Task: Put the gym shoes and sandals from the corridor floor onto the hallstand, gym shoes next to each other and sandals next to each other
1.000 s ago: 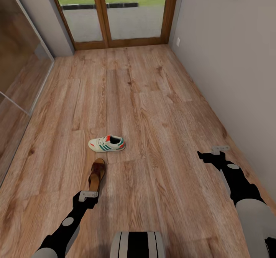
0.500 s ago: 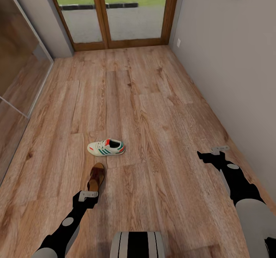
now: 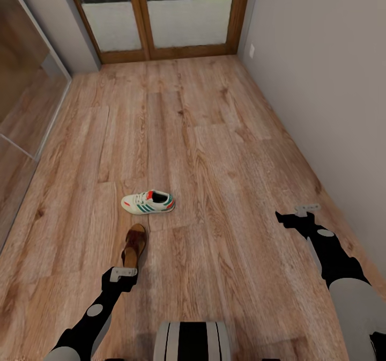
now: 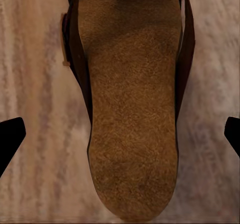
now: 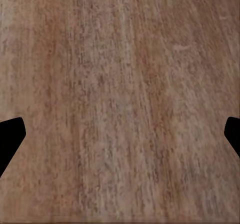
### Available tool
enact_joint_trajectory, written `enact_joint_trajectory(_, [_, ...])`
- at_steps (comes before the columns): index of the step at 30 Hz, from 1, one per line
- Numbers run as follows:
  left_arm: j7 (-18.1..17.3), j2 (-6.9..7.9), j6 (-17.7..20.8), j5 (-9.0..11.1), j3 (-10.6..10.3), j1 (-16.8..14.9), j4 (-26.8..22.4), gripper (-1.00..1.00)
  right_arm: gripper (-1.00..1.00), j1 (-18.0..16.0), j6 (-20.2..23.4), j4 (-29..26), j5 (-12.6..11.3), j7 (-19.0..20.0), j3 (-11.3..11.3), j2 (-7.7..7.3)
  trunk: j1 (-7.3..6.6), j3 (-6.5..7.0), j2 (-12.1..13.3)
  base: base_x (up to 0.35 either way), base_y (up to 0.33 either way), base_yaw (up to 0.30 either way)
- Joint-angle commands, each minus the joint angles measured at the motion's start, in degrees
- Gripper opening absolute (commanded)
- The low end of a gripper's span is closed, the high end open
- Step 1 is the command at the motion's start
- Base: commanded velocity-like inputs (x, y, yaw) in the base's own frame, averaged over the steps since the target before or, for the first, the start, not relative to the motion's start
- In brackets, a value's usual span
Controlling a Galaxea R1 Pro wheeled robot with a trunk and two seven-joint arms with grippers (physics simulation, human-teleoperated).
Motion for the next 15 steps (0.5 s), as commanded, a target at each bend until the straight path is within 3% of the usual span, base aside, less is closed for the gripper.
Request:
enact_joint_trajectory(1, [-0.3,-0.05,-0.2,-0.6,0.5,0.0,0.0,1.0,1.0,0.0,0.2,-0.1,0.6,0.5,-0.3,0.05,0.01,-0.35,0.0,0.0,0.0,0.0])
enact_joint_trajectory(5, [-0.3,0.0,-0.2,-0.6,0.5,0.0,0.0,1.0,1.0,0.0,0.3,-0.1,0.6,0.5,-0.3,0.06,0.11,-1.58,-0.1,0.0,0.0,0.0])
enact_joint_trajectory(15, [-0.2,0.12,-0.2,-0.6,0.5,0.0,0.0,1.0,1.0,0.0,0.2,0.0,0.6,0.5,-0.3,0.13,0.11,-1.95,-0.1,0.0,0.0,0.0])
